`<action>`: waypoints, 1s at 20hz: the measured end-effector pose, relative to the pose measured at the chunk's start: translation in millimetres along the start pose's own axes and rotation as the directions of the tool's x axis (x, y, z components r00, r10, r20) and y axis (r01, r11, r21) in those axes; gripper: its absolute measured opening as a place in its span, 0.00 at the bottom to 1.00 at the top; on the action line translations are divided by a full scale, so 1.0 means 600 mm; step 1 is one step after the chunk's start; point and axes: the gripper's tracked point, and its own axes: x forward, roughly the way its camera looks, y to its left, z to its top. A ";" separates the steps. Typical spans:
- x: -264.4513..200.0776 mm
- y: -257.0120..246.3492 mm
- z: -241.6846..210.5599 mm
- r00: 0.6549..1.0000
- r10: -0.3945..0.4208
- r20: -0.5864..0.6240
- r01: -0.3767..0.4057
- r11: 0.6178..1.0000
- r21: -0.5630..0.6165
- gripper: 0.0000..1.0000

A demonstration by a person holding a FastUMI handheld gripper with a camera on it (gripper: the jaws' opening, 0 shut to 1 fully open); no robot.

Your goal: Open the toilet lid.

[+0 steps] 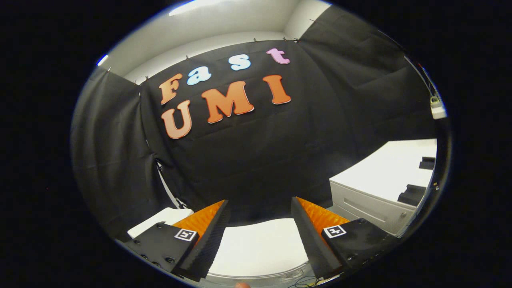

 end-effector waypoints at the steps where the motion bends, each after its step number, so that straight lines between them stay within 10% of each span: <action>1: -0.001 -0.019 -0.018 1.000 -0.019 -0.017 0.020 1.000 0.021 0.99; 20: -0.031 -0.283 -0.269 0.943 -0.297 -0.147 0.331 0.814 0.477 0.99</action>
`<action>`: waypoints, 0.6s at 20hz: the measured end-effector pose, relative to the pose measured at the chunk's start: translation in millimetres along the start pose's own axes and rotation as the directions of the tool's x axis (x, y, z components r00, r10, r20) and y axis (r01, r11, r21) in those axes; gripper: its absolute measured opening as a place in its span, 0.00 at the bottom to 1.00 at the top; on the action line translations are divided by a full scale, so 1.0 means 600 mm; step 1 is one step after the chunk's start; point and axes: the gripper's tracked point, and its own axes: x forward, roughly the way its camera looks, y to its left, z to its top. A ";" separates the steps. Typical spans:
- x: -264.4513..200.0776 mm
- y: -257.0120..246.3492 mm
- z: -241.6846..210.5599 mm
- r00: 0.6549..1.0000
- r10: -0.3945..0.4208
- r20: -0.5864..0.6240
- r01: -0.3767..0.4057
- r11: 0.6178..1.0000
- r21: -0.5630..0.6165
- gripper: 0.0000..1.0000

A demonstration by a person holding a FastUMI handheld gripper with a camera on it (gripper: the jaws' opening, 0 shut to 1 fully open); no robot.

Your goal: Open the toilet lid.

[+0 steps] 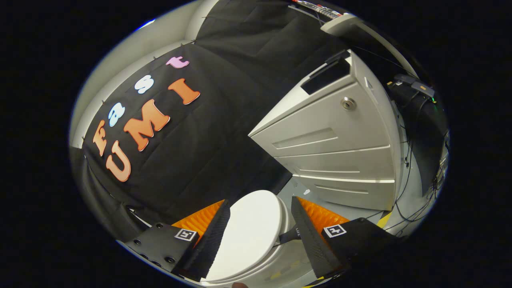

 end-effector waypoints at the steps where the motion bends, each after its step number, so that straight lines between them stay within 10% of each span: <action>1: 0.000 -0.018 -0.016 1.000 -0.015 -0.023 0.015 1.000 0.012 0.99; 12: 0.048 -0.100 -0.085 0.994 -0.030 -0.110 0.057 0.967 0.248 0.97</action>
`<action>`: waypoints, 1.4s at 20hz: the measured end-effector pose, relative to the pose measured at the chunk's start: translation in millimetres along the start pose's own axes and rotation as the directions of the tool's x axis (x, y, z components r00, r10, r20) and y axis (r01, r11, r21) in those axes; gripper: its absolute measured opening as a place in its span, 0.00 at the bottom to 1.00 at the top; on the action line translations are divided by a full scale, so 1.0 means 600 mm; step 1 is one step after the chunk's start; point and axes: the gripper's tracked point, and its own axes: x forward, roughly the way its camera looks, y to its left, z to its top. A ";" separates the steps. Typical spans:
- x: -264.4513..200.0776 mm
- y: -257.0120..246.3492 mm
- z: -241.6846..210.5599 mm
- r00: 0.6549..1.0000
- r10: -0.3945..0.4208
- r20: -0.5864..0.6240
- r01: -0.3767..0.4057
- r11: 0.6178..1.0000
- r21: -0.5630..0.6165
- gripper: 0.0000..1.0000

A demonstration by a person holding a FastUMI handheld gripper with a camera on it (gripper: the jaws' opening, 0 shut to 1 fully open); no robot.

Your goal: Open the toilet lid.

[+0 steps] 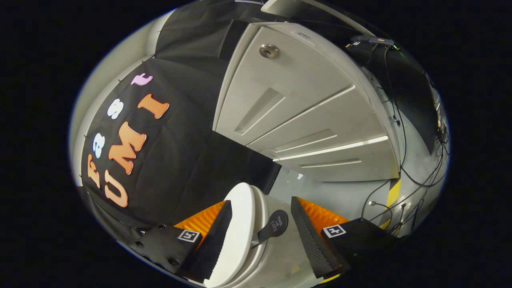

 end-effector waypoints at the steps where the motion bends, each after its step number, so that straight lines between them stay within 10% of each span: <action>1: 0.004 -0.006 -0.003 1.000 0.003 -0.010 -0.003 1.000 0.016 0.95; 7: 0.020 -0.011 -0.041 0.996 0.028 -0.083 -0.022 0.997 0.072 0.80; 16: 0.031 -0.012 -0.031 0.996 0.041 -0.080 -0.026 0.984 0.174 0.10; 28: 0.024 0.097 0.023 0.996 0.048 0.073 -0.052 0.997 0.064 0.09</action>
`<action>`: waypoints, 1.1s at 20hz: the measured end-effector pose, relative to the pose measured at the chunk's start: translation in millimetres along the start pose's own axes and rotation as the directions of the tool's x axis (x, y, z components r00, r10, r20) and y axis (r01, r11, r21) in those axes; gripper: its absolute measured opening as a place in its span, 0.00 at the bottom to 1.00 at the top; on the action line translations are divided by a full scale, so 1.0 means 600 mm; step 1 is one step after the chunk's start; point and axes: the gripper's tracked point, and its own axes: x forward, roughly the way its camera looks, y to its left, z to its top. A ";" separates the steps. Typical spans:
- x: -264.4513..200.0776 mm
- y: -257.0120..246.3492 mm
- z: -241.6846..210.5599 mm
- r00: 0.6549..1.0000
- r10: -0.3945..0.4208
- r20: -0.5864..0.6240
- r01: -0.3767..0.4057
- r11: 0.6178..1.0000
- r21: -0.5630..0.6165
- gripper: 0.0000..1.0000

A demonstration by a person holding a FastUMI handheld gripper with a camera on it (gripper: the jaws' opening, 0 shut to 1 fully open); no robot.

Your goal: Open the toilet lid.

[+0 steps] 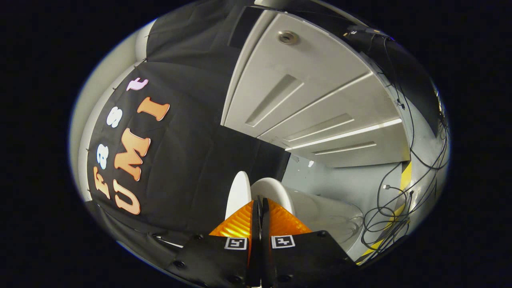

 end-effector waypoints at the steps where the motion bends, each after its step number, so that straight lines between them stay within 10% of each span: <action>1: -0.002 0.014 0.003 1.000 0.009 0.015 -0.009 1.000 -0.008 0.09; 22: -0.119 0.394 -0.100 0.979 0.199 -0.030 -0.197 0.913 -0.358 0.09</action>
